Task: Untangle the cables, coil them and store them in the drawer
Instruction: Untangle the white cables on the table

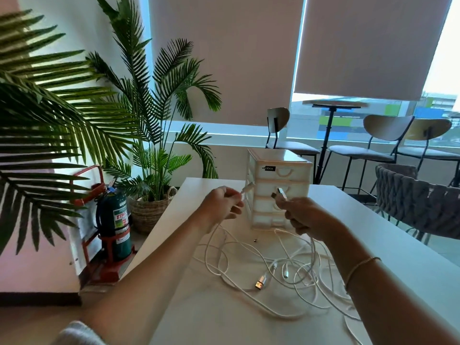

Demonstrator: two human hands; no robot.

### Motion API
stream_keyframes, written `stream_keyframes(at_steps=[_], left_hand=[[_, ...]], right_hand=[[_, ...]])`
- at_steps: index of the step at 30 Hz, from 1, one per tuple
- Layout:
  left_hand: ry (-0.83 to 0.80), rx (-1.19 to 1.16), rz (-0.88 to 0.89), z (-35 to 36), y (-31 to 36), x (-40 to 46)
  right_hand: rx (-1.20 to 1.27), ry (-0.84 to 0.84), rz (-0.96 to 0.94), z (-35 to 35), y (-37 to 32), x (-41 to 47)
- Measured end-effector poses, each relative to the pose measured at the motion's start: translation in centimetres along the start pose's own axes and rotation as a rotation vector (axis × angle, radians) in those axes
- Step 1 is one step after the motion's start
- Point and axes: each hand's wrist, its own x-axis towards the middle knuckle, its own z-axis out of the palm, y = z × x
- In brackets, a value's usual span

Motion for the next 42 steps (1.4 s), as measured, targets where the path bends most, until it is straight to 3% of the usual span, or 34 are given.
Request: stream_keyframes(at_steps=[4,13,24,28,33,38,42], left_hand=[[0.051,-0.219,-0.069,2.0,0.9,0.0],[-0.038,-0.298,-0.083,4.2,1.3,-0.4],[0.054,0.049,0.139,4.2,0.6,-0.7],[-0.051,0.117,0.159,4.4,0.9,-1.1],[-0.113,0.218,0.149,4.4,0.7,-1.6],[-0.263,0.392,0.034,4.3,0.2,-1.8],[-0.405,0.416,-0.039,2.6,-1.3,-1.7]], right_hand=[[0.296,-0.067,-0.075,1.6,-1.0,-0.2],[0.182,0.016,-0.198,4.4,-1.2,-0.6],[0.185,0.061,-0.154,4.9,-1.3,-1.1],[0.153,0.179,-0.113,4.6,-1.2,-0.2],[0.524,0.206,-0.039,4.3,-1.0,0.0],[0.66,0.189,-0.029,4.0,-1.1,0.3],[0.518,0.193,-0.107,1.6,-2.0,-0.3]])
